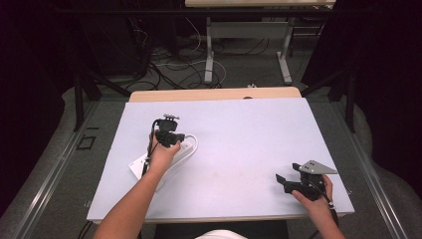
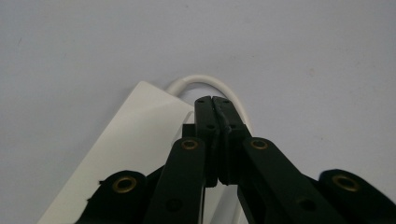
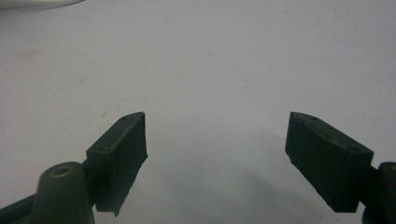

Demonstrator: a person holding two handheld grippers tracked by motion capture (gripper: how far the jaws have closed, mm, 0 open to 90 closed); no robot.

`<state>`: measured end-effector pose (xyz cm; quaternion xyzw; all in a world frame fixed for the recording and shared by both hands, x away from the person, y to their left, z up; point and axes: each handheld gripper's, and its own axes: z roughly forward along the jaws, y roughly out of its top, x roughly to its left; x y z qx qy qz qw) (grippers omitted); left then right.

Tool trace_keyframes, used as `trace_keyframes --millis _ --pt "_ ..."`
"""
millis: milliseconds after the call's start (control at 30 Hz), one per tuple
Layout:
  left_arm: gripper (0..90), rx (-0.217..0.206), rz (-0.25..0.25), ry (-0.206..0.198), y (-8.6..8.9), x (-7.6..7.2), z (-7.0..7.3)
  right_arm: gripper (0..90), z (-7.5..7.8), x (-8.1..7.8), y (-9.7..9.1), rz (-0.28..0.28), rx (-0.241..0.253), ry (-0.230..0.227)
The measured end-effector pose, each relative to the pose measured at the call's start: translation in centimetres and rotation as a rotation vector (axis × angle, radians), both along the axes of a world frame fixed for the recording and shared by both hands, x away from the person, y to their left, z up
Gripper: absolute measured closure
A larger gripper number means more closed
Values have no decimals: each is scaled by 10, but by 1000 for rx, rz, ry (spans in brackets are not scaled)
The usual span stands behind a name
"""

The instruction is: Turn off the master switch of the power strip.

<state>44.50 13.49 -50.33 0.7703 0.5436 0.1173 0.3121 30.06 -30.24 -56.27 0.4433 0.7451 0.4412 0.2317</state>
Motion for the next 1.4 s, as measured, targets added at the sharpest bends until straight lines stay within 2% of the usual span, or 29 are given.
trace_keyframes --millis 200,233,333,567,867,933,1100,1233,1300,1400 --pt "900 32 -21 21 -2 2 -4 199 -1 1 0 3 0 -2" --pt "900 22 -7 23 -4 1 -5 199 0 0 0 1 -4 2" --pt "900 34 -16 24 -4 2 -7 199 0 1 0 8 -3 -6" --pt "899 25 3 44 -5 3 -14 199 -1 1 0 9 1 0" --pt "900 47 -4 41 -6 3 -17 200 -1 1 0 13 -2 -6" --pt "900 45 7 38 -8 3 -18 199 -1 1 0 14 -5 -6" --pt "900 84 1 26 -10 3 -18 199 0 1 0 12 -2 -3" --pt "900 92 1 26 -11 2 -18 200 0 1 0 18 -6 -8" --pt "900 67 16 33 -9 3 -18 199 0 1 0 17 -5 -9" --pt "900 55 6 31 -7 3 -18 199 0 0 0 6 0 -5"
